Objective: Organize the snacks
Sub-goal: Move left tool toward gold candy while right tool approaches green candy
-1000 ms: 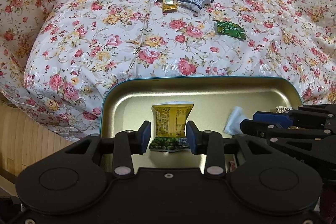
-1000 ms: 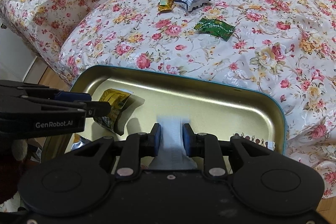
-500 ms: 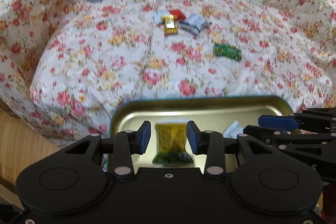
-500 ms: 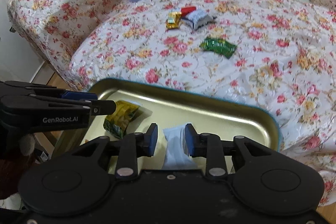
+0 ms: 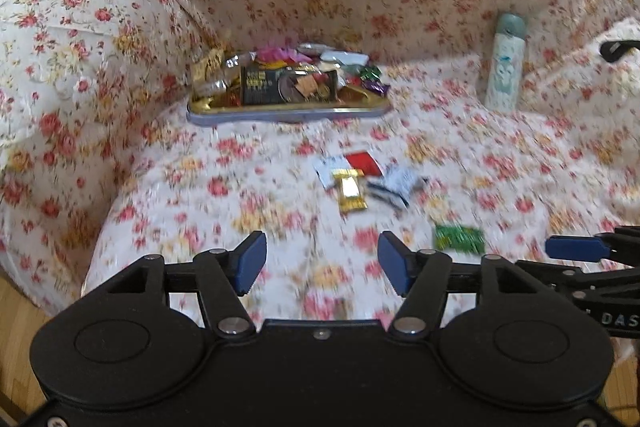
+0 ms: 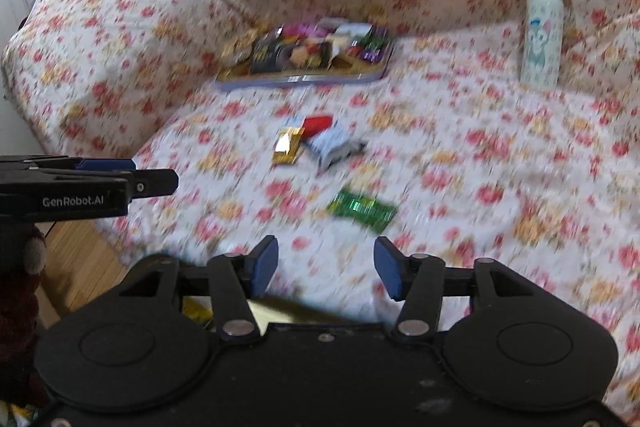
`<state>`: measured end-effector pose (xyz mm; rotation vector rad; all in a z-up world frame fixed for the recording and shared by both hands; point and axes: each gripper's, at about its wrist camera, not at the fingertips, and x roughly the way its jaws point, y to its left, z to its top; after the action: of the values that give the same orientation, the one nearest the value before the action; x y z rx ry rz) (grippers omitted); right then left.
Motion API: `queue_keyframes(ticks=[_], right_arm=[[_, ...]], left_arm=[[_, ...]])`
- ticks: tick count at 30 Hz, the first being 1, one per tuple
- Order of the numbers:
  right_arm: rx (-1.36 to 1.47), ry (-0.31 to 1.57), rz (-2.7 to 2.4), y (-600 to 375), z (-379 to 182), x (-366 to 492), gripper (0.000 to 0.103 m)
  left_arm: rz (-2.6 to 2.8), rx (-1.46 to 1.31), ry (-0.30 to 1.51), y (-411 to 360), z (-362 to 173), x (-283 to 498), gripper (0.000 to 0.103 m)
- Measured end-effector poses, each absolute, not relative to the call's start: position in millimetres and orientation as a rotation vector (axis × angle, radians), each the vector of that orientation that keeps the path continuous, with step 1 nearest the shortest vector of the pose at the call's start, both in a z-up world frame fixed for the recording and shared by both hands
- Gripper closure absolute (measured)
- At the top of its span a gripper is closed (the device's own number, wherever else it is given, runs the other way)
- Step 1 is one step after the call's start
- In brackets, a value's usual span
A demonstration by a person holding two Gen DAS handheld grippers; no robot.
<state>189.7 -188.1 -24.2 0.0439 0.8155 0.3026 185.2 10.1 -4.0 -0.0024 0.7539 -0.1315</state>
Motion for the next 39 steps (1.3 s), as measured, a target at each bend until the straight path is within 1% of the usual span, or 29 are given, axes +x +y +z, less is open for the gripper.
queue_keyframes(ticks=[2,4,9,18,27,36,39], right_arm=[[0.03,0.793,0.297,-189,-25,198,0.043],[-0.002,0.772,0.293,-188,-27,206,0.037],[-0.106,0.751,0.292,-182,-40,223,0.029],[-0.162,0.809,0.328,-178,-64,246,0.029],[-0.239,0.833,0.372,-173,-79,257,0.03],[-0.247,0.871,0.374,-179,-92,271,0.03],[-0.245,0.868,0.383,-180,-94,272,0.03]], left_arm=[[-0.123,-0.009,0.745,10,-8,197,0.038],[-0.12,-0.008,0.746,10,-14,208,0.038],[-0.141,0.038,0.741,3,-31,228,0.036],[-0.182,0.055,0.783,-8,-54,259,0.036],[-0.226,0.131,0.768,-21,-71,280,0.036],[-0.276,0.182,0.742,-26,-87,295,0.036],[-0.289,0.183,0.724,-23,-94,302,0.033]])
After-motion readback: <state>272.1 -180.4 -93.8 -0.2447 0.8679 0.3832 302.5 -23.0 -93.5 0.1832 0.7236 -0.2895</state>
